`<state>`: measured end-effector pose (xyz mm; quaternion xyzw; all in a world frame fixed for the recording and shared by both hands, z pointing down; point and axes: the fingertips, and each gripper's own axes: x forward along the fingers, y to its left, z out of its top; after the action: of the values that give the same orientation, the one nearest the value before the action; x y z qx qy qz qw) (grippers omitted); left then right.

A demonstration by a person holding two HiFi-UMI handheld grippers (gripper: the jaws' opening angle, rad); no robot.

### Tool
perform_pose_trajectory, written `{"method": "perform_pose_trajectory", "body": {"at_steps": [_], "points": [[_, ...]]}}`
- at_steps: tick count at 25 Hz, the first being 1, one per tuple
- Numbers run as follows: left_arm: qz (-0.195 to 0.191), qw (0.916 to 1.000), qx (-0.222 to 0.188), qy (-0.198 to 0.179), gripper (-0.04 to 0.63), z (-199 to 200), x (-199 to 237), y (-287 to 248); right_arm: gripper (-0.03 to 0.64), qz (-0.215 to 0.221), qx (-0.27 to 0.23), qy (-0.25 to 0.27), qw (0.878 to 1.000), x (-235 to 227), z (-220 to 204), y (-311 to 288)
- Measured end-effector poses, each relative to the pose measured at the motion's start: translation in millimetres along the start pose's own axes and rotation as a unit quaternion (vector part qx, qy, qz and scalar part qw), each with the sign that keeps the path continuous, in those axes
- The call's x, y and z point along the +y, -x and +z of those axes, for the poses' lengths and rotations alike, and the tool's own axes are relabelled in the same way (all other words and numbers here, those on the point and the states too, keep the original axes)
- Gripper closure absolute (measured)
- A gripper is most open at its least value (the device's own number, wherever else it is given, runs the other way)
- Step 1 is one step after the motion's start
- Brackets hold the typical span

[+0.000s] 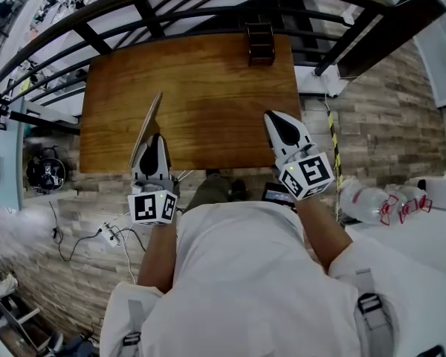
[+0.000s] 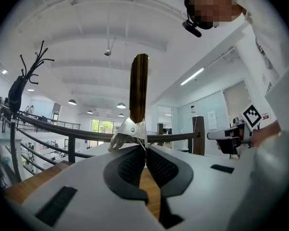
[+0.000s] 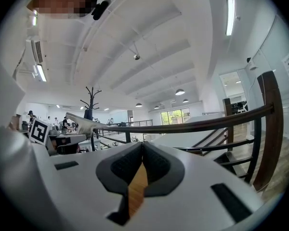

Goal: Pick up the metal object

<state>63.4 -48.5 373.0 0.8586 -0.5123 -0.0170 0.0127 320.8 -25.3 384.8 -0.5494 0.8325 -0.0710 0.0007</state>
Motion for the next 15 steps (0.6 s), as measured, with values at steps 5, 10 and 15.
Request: {"method": "perform_pose_trajectory", "body": {"at_steps": [5,10,15], "points": [[-0.008,0.9999,0.002,0.010,0.575,-1.6,-3.8,-5.6,0.594,0.000,0.001,-0.004,1.000,-3.9,-1.3,1.2],[-0.014,0.9997,0.007,0.016,0.575,-3.3,-10.5,-9.3,0.594,-0.001,0.000,-0.013,1.000,-10.3,-3.7,6.6],[-0.021,0.9996,0.012,0.017,0.575,-5.8,-15.7,-13.9,0.594,0.002,-0.010,-0.034,0.999,-14.4,-3.5,7.5]]}}
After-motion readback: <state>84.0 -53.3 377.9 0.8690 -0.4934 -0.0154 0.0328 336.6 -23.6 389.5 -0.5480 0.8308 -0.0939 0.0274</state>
